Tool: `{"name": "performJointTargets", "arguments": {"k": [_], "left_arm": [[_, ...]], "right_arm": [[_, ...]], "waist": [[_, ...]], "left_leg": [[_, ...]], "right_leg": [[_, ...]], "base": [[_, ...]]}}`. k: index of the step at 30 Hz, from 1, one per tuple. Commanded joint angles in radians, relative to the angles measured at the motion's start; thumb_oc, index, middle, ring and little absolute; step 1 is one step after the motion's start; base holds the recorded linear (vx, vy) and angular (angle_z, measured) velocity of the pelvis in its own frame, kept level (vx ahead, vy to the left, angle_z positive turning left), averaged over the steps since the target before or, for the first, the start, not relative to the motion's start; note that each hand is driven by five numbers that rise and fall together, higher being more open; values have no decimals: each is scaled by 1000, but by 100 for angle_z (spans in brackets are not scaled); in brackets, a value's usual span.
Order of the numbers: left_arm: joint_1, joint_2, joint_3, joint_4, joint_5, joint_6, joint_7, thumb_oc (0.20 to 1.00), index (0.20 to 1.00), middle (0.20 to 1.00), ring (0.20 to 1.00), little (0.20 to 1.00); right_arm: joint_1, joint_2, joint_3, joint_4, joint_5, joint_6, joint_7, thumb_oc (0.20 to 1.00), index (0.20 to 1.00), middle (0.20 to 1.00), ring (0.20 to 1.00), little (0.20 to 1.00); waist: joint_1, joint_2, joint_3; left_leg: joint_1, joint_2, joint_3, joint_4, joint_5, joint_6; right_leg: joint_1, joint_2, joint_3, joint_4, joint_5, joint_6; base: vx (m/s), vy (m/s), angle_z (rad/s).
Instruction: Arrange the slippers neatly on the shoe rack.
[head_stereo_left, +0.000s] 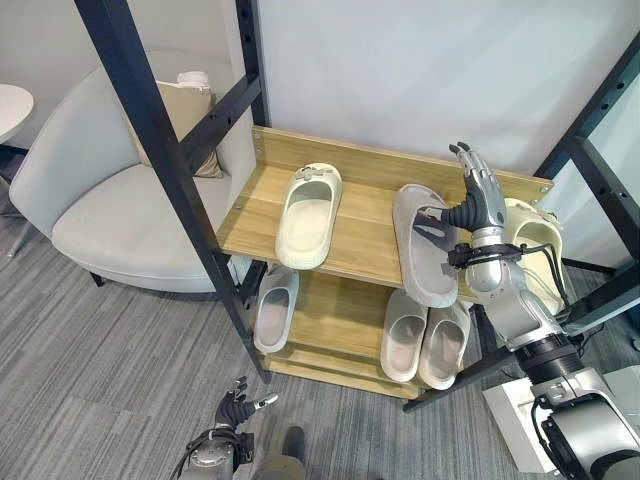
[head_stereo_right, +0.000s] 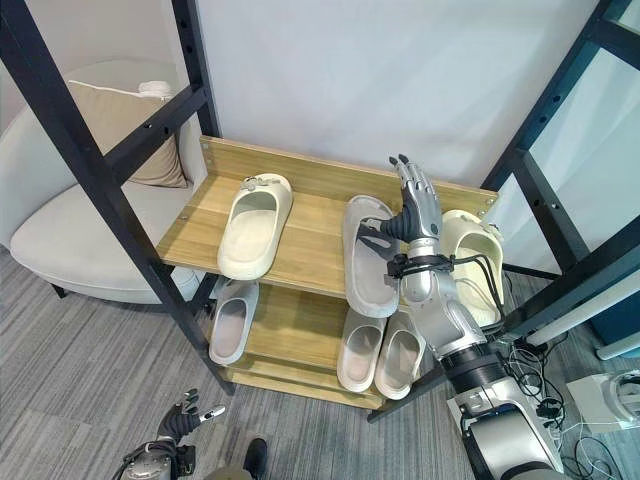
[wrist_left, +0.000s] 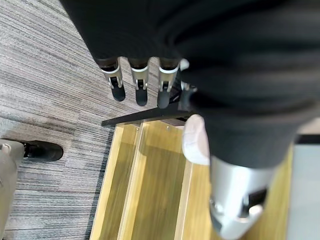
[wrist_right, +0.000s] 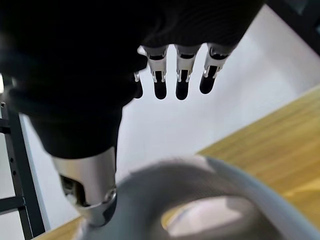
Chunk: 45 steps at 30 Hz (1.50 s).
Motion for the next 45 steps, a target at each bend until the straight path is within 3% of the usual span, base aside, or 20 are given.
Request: {"name": "performJointTargets", "arguments": {"k": [1,13,23,25,26,27,41,43,45], "left_arm": [[-65,1,-14,6,28,-32,7,1000,1000,1000,1000,1000],[-55,-2,-18,2,31,-26,-3,1000,1000,1000,1000,1000],[-61,2,-34,15,13,-30,-9,1000,1000,1000,1000,1000],[-61,6,-35,15,9,-29,-9,1000,1000,1000,1000,1000],[-61,5,-34,15,9,-30,-9,1000,1000,1000,1000,1000],[-60,6,-35,19,9,-29,-12,1000,1000,1000,1000,1000],[-67,3,-31,27,3,-22,-9,1000,1000,1000,1000,1000],[-68,6,-19,19,4,-16,-7,1000,1000,1000,1000,1000],[-72,-1,8,12,12,-3,12,1000,1000,1000,1000,1000]], "right_arm": [[-43,-43,-18,-38,-6,-19,-9,1000,1000,1000,1000,1000],[-39,-47,-12,0,17,-14,11,1000,1000,1000,1000,1000],[-148,-61,76,150,36,0,49,1000,1000,1000,1000,1000],[-166,-64,91,186,41,6,58,561,561,561,561,561],[-168,-64,92,188,41,5,57,457,457,457,457,457],[-175,-62,100,212,46,10,69,200,200,200,200,200],[-172,-35,91,258,112,17,73,200,200,200,200,200],[-143,-27,47,169,152,7,53,200,200,200,200,200],[-63,11,-74,-85,216,-53,-42,200,200,200,200,200]], "waist": [[29,17,-9],[21,24,-9],[41,9,-4],[45,5,-2],[45,5,-2],[47,3,-2],[41,3,-1],[36,7,-3],[19,18,-3]], "left_leg": [[100,13,16,2,-111,-14],[104,19,11,2,-108,-20],[95,18,2,2,-105,-20],[93,18,0,2,-105,-20],[92,17,0,2,-105,-20],[91,18,-1,2,-105,-19],[97,15,3,2,-107,-14],[99,16,5,2,-107,-16],[100,17,8,2,-108,-17]], "right_leg": [[19,-7,25,5,-17,42],[26,-3,14,3,-21,38],[23,-1,6,4,-19,38],[21,-2,3,6,-17,39],[21,-2,3,6,-17,39],[20,-3,2,6,-16,39],[18,-4,13,9,-13,39],[19,-4,13,8,-15,37],[17,-3,16,10,-19,36]], "base": [[13,6,-6],[2,-1,-1],[0,0,0],[0,0,0],[0,0,0],[0,0,0],[0,0,0],[0,0,0],[0,0,0]]}}
